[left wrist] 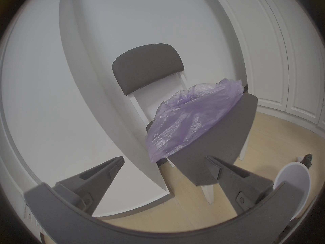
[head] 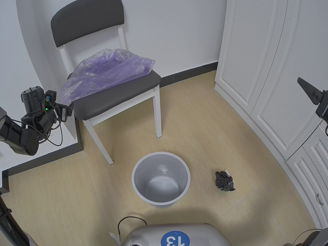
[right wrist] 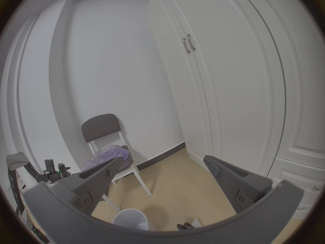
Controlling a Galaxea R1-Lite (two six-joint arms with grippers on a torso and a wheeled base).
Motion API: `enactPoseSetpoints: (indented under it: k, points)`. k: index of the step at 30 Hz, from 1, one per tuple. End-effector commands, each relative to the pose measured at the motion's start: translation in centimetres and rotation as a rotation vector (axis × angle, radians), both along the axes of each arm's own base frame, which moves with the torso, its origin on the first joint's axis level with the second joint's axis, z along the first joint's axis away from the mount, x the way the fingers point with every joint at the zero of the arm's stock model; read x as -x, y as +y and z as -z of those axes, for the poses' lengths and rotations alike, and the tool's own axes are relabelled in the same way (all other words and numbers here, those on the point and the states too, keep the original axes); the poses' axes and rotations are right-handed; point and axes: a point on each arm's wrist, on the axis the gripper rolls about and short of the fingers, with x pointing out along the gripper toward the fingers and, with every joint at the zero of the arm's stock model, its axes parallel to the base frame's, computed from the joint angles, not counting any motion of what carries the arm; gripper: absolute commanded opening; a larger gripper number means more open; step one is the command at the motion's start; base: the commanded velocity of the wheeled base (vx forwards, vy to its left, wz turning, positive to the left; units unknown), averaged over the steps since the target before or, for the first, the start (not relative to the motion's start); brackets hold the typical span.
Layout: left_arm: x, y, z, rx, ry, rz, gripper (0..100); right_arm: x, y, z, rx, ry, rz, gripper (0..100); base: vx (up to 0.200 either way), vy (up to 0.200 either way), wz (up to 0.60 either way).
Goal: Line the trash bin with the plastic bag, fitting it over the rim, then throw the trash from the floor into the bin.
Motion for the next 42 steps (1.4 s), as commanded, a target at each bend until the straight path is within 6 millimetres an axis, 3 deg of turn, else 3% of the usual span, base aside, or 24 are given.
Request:
enactPoseSetpoints:
  k: [1,16,29,35,42]
  points:
    - [-3.0,0.3,1.6,-0.003,0.010,-0.021,100,0.0,0.0,0.1,-0.001,0.001,-0.004,100,0.000,0.000,0.00]
    - [-4.3,2.3,2.1,-0.086,-0.009,-0.093,100,0.0,0.0,-0.1,-0.005,-0.004,0.001,100,0.000,0.000,0.00]
    - [-8.0,2.2,4.1,-0.076,-0.162,-0.127,100,0.0,-0.1,-0.3,-0.020,-0.010,0.000,100,0.000,0.000,0.00]
    - [-9.7,2.4,3.6,-0.047,-0.291,-0.133,100,0.0,-0.1,-0.4,-0.026,-0.028,0.000,100,0.000,0.000,0.00]
    - [-9.9,2.7,2.9,-0.019,-0.329,-0.138,100,0.0,0.0,-0.5,-0.032,-0.036,-0.002,100,0.000,0.000,0.00]
